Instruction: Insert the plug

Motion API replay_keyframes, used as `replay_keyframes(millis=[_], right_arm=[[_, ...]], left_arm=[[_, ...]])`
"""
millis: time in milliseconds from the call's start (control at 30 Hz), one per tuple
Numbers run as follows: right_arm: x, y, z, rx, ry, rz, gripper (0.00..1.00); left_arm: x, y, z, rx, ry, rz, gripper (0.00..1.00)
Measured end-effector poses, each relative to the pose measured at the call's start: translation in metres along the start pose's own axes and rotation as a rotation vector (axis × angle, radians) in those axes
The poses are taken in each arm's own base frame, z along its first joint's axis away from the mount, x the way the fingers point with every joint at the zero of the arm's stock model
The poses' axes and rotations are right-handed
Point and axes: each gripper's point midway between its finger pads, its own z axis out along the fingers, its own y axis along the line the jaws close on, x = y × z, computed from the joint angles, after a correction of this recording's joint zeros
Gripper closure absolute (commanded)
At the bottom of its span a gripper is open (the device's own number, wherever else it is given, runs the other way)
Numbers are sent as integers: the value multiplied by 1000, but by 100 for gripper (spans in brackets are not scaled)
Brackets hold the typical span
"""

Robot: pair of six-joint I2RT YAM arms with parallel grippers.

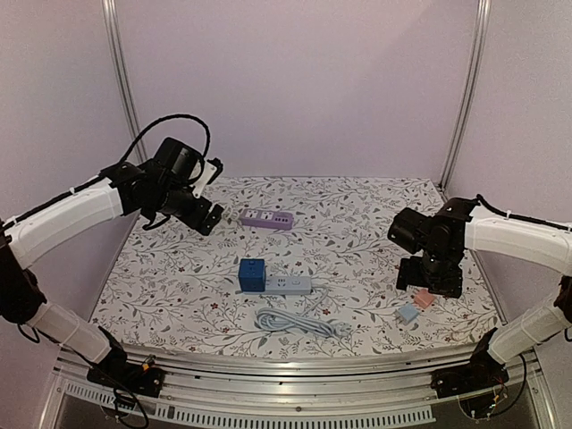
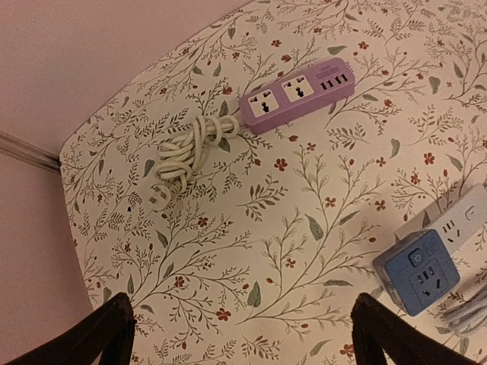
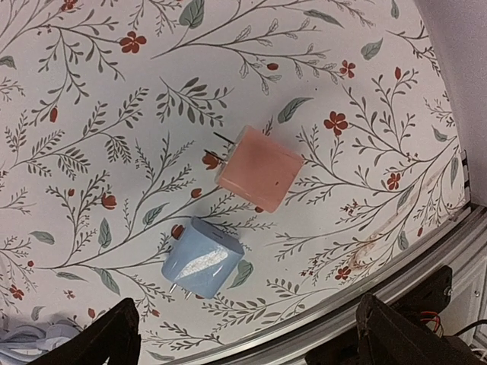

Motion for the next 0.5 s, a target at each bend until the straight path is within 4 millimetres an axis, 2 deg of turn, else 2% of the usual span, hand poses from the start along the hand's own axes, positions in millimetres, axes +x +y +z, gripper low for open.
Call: replay_keyframes(millis=[167, 367, 500], right_arm=[[8, 6, 6, -29, 46, 102, 5], [26, 11, 31, -19, 133, 179, 9], [31, 12, 46, -37, 165, 240, 13]], left_arm=[[2, -7, -5, 48, -16, -24, 3], [9, -16, -11, 107, -31, -56, 6], [19, -21, -14, 136, -28, -70, 8]])
